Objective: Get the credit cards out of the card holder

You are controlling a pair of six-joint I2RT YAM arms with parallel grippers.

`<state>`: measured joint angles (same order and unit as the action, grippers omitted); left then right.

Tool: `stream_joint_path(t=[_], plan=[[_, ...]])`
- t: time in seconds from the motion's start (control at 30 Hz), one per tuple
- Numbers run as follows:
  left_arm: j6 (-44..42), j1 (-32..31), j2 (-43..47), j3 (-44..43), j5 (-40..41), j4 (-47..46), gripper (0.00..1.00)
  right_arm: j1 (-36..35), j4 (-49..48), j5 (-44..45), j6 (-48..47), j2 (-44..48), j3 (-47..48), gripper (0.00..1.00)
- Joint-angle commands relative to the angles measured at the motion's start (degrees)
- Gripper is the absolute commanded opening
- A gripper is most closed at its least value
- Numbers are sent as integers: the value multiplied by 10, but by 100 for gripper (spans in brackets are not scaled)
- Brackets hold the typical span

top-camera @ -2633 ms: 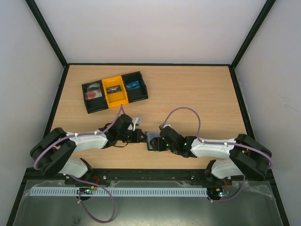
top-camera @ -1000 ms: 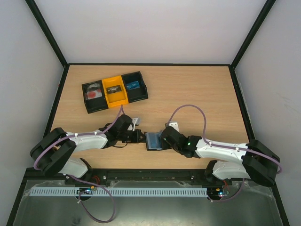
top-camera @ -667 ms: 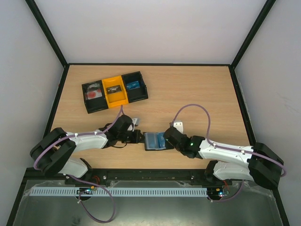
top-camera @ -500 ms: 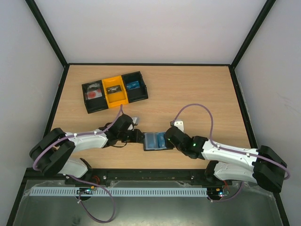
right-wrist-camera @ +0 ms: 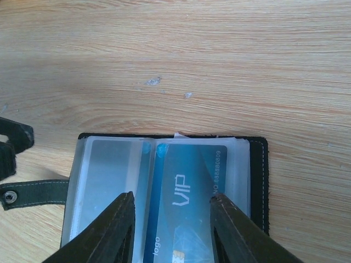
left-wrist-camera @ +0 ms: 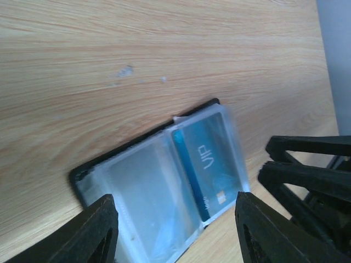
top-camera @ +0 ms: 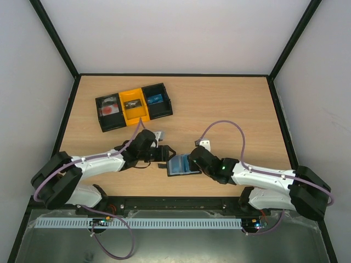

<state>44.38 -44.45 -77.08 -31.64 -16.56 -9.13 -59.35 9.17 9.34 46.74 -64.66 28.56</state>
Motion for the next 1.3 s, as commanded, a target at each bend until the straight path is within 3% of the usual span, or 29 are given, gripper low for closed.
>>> stream_joint_path(t=[0.0,0.43,0.67,1.03,1.27], plan=[[23,-17,-38,-16,-33,-60,61,8,-25,9,1,-16,-9,36],[87,-42,-138,-16,-69,-189,53,36,-76,-30,9,-32,-69,33],[91,-43,-162,-14,-61,-205,49,39,-81,-31,13,-32,-81,24],[91,-43,-179,-6,-56,-214,49,39,-42,-41,15,55,-56,25],[95,-44,-180,-2,-53,-219,48,39,-70,-52,19,35,-64,24]])
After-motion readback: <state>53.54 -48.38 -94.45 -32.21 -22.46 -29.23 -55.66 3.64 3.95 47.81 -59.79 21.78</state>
